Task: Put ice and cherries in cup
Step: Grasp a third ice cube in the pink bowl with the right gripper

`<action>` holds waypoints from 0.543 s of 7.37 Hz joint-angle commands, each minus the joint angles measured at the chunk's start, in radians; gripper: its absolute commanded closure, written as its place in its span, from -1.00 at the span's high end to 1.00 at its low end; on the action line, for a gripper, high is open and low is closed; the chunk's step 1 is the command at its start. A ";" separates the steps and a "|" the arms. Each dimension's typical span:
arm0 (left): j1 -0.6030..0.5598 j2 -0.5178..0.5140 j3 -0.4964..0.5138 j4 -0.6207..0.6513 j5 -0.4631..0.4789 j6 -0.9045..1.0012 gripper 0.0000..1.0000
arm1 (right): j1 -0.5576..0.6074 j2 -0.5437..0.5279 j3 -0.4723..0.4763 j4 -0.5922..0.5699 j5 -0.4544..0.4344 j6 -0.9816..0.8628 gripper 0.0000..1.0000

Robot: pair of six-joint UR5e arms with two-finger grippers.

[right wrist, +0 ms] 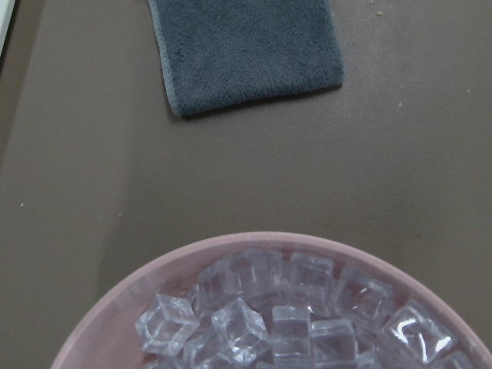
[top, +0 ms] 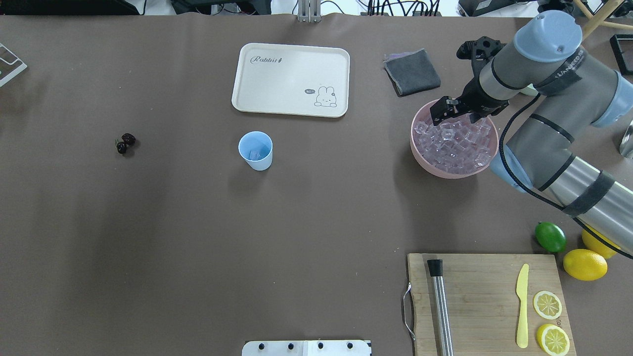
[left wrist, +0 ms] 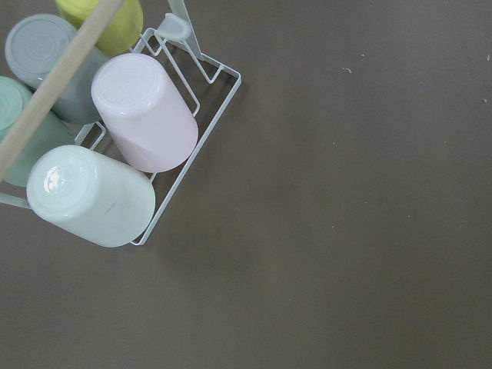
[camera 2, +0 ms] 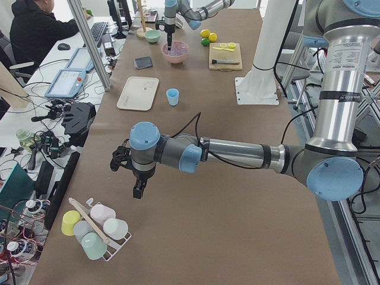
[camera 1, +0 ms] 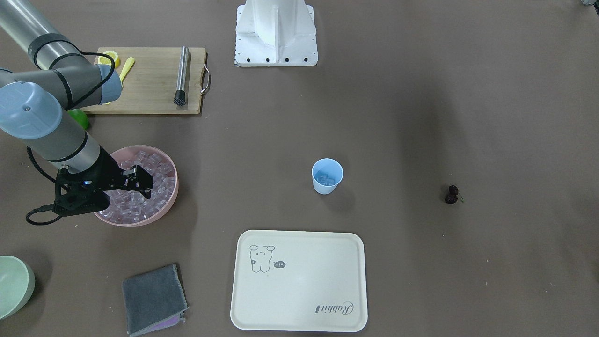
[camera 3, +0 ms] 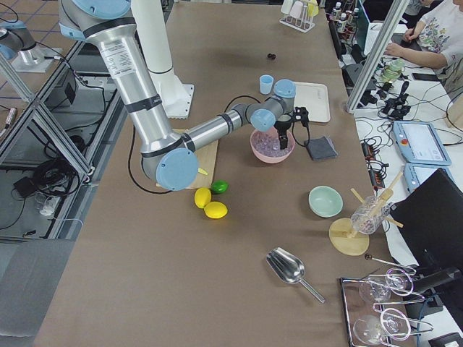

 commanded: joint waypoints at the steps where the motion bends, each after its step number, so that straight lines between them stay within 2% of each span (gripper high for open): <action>1: 0.000 0.000 0.001 0.000 0.001 0.000 0.96 | -0.026 -0.005 0.010 0.009 -0.004 0.008 0.97; 2: 0.000 0.001 0.002 0.000 0.001 0.002 0.96 | -0.037 -0.008 0.007 0.009 -0.007 -0.001 0.97; 4: -0.001 0.003 0.004 0.000 0.001 0.003 0.96 | -0.081 -0.010 -0.013 0.009 -0.085 -0.006 0.95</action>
